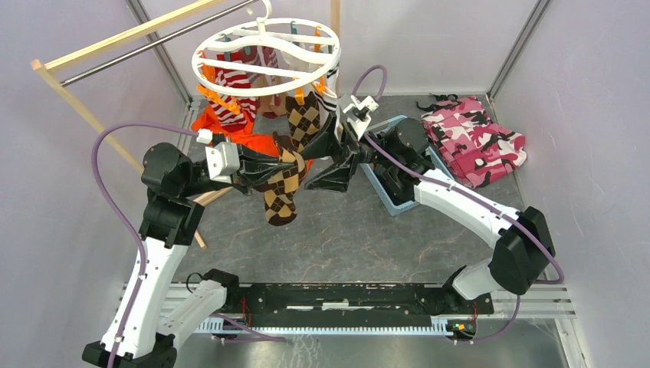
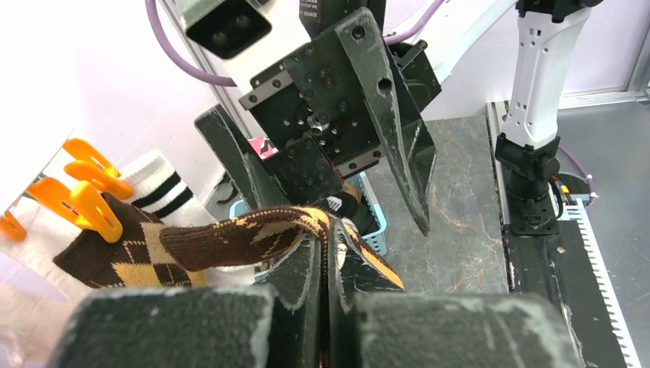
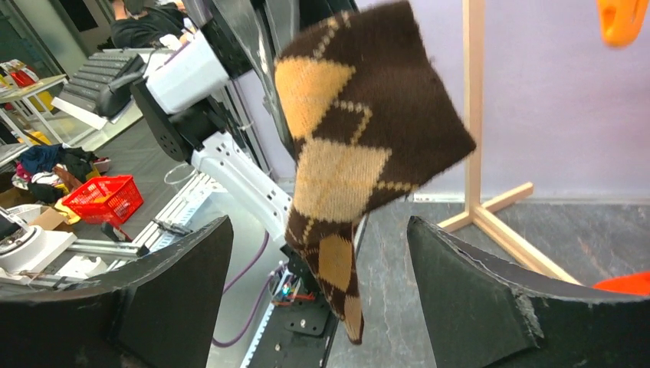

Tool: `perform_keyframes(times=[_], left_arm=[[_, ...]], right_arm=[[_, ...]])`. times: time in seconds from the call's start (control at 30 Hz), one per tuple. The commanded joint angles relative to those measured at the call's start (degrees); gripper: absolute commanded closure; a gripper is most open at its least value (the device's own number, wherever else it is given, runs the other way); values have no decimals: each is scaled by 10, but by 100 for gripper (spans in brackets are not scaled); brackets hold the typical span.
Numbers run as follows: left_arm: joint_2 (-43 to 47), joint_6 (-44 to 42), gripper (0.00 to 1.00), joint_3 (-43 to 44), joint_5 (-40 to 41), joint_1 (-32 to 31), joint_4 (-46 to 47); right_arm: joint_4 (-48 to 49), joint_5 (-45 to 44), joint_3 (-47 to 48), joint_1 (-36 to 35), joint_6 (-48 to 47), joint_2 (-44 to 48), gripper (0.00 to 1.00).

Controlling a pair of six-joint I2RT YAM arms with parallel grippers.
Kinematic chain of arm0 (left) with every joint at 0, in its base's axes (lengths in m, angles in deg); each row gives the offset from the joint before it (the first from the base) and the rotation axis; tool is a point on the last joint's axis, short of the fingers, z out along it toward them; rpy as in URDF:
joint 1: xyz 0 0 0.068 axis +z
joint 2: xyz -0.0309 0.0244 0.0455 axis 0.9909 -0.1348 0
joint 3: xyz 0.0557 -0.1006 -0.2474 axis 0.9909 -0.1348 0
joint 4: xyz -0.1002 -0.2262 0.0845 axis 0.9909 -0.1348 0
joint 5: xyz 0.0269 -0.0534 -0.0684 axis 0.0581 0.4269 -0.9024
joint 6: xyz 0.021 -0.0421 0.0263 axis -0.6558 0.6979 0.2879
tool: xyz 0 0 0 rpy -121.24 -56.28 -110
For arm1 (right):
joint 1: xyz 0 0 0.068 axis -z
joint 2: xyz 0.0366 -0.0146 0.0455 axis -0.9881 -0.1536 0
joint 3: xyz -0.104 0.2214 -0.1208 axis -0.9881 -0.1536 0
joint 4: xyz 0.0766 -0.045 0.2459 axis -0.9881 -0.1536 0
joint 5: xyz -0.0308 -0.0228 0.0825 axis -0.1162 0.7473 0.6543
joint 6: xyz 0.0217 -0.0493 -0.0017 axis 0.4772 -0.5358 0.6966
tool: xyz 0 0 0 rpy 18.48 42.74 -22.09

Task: Clip the socks to the hanger
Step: Pick up the sock from the bin.

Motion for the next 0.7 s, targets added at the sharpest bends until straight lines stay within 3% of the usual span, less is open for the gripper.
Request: perform_keyframes(times=[0.0,0.4,0.57,0.67], left_arm=[[-3,20,98,1,-20,-5,53],[3,28,98,-36,-9,-8,61],[9,27,98,-52,7,-9,61],[12,36,98,-60,15,-8,63]], right_arm=[[103,-9,43,-5,69,-8,11],[158,-28,67,-5,111,-21,27],[149,-36,65,2,104,-21,41],[125,-37,64,3,82,-20,56]])
